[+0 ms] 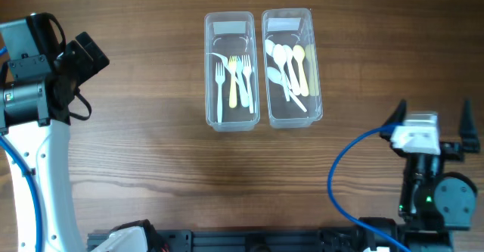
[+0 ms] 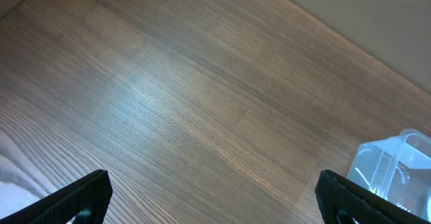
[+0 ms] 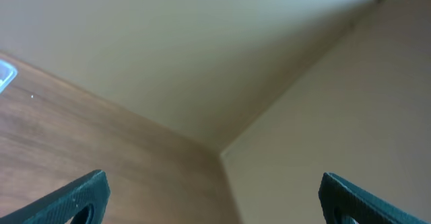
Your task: Pack container
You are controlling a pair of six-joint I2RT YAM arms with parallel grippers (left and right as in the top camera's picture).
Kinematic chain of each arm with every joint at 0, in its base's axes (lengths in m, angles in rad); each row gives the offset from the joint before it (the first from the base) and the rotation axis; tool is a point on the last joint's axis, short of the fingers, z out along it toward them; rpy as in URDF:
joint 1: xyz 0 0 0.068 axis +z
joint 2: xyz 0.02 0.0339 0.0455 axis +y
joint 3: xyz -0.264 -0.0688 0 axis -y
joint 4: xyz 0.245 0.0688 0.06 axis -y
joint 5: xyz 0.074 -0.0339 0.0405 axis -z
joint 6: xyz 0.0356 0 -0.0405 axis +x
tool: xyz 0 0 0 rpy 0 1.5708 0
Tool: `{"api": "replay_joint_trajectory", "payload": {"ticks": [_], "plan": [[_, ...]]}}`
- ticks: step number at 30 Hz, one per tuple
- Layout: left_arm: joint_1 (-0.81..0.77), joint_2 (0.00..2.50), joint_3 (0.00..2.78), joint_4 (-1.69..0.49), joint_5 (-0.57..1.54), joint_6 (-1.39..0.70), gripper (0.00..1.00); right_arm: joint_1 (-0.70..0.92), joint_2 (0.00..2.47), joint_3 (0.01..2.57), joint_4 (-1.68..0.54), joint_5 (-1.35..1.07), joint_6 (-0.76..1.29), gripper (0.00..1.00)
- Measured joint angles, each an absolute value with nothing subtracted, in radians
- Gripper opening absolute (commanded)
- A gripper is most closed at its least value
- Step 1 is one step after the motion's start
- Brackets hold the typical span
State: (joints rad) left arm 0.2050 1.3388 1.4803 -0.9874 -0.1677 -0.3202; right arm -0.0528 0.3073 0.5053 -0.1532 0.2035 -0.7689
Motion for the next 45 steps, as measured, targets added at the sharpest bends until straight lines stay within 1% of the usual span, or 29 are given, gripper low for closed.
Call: {"api": "replay_joint_trajectory", "payload": {"ticks": [3, 5, 9, 15, 19, 23, 24, 29, 45], "plan": [[0.205, 1.339, 1.48, -0.987, -0.168, -0.32, 1.0, -0.053, 0.307, 0.41, -0.111, 0.051, -0.906, 1.0], [0.205, 1.339, 1.48, -0.987, -0.168, -0.32, 1.0, -0.053, 0.302, 0.343, -0.11, -0.072, -1.032, 1.0], [0.205, 1.339, 1.48, -0.988, -0.168, -0.32, 1.0, -0.053, 0.234, 0.225, -0.075, -0.223, -1.246, 1.0], [0.205, 1.338, 1.48, -0.988, -0.168, -0.32, 1.0, -0.053, 0.133, 0.175, -0.065, -0.295, -1.428, 1.0], [0.205, 1.339, 1.48, -0.988, -0.168, -0.32, 1.0, -0.053, 0.125, 0.142, -0.065, -0.321, -1.661, 1.0], [0.205, 1.339, 1.48, -0.987, -0.168, -0.32, 1.0, -0.053, 0.124, 0.11, -0.066, -0.337, -1.958, 1.0], [0.205, 1.338, 1.48, -0.988, -0.168, -0.32, 1.0, -0.053, 0.124, 0.102, -0.065, -0.338, -2.001, 1.0], [0.205, 1.339, 1.48, -0.988, -0.168, -0.32, 1.0, -0.053, 0.124, 0.055, -0.065, -0.36, -2.078, 1.0], [0.205, 1.339, 1.48, -0.987, -0.168, -0.32, 1.0, -0.053, 0.122, 0.049, -0.065, -0.366, -2.079, 1.0]]}}
